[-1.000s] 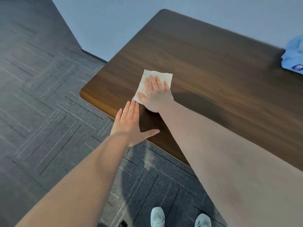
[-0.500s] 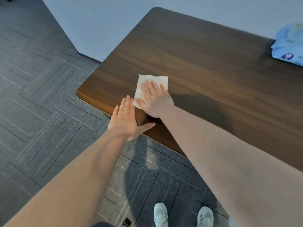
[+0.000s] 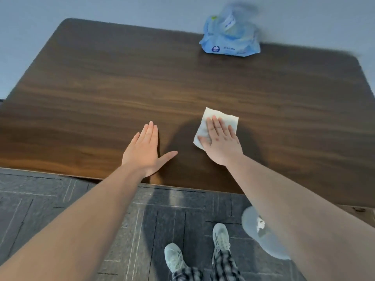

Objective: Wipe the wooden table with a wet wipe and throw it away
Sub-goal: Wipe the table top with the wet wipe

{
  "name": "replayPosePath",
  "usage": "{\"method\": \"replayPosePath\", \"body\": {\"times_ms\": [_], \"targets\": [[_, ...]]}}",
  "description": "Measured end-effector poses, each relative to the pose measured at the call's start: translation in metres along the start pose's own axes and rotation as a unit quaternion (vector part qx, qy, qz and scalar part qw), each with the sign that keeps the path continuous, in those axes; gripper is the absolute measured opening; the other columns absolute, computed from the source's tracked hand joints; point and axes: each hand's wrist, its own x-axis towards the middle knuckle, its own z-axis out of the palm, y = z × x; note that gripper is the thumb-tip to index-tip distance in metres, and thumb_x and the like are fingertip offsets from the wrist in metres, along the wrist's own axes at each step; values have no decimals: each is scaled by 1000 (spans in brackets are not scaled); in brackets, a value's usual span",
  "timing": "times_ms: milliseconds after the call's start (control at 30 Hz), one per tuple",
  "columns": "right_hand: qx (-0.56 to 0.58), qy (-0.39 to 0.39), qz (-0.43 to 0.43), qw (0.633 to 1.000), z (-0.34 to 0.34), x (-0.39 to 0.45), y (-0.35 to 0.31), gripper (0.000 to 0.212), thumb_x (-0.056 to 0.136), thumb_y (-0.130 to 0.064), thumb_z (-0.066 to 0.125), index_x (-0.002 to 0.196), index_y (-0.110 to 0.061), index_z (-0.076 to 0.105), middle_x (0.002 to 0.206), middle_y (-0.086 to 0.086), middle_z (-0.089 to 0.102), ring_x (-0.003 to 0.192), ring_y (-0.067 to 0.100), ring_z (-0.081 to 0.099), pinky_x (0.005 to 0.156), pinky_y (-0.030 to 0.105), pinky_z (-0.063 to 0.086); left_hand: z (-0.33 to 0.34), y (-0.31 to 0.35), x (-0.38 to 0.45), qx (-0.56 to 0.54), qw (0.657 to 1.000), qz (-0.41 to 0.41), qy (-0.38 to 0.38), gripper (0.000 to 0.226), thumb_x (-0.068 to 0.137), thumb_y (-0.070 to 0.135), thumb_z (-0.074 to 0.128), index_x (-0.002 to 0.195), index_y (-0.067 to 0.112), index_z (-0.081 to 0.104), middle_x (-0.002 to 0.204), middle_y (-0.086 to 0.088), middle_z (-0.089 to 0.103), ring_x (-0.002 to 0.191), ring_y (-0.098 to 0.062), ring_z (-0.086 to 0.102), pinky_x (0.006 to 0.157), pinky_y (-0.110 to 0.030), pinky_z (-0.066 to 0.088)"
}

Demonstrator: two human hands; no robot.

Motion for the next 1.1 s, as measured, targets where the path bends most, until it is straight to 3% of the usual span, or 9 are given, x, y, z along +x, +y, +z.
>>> {"method": "replayPosePath", "body": {"times_ms": [367,500,600,867,1100], "targets": [[63,28,252,965,-7,-84,243,71,94,-60,9,151,-22,-10,161,-1,-9,148,16,-9,119,38,-7,3,184,55,85,979,183,-28,108,73,83,12,150,10,-9,160,-5,-12,147,-18,-10,119,-35,0],[82,33,301,950,-7,-116,294,70,95,-58,8,150,-21,-12,161,0,-11,148,17,-11,118,37,-8,11,239,64,107,971,208,-47,112,71,86,13,150,10,-9,159,-7,-14,147,-20,-11,119,-36,0],[81,40,331,939,-1,-141,322,69,95,-58,7,151,-21,-12,161,2,-11,148,18,-11,118,38,-8,20,264,65,113,976,178,-49,118,68,88,11,149,6,-12,158,-11,-17,146,-22,-14,120,-39,-1],[95,23,362,927,10,-167,333,70,95,-58,5,150,-20,-14,161,2,-14,147,19,-14,119,40,-8,18,266,63,104,979,167,-44,116,70,86,14,149,6,-11,159,-10,-16,147,-21,-12,120,-38,0],[79,14,279,957,9,-149,253,68,96,-55,6,150,-18,-13,161,4,-10,148,20,-10,119,40,-8,10,217,52,48,976,201,-61,95,81,74,25,152,16,-3,160,-2,-11,147,-16,-8,119,-37,2]]}}
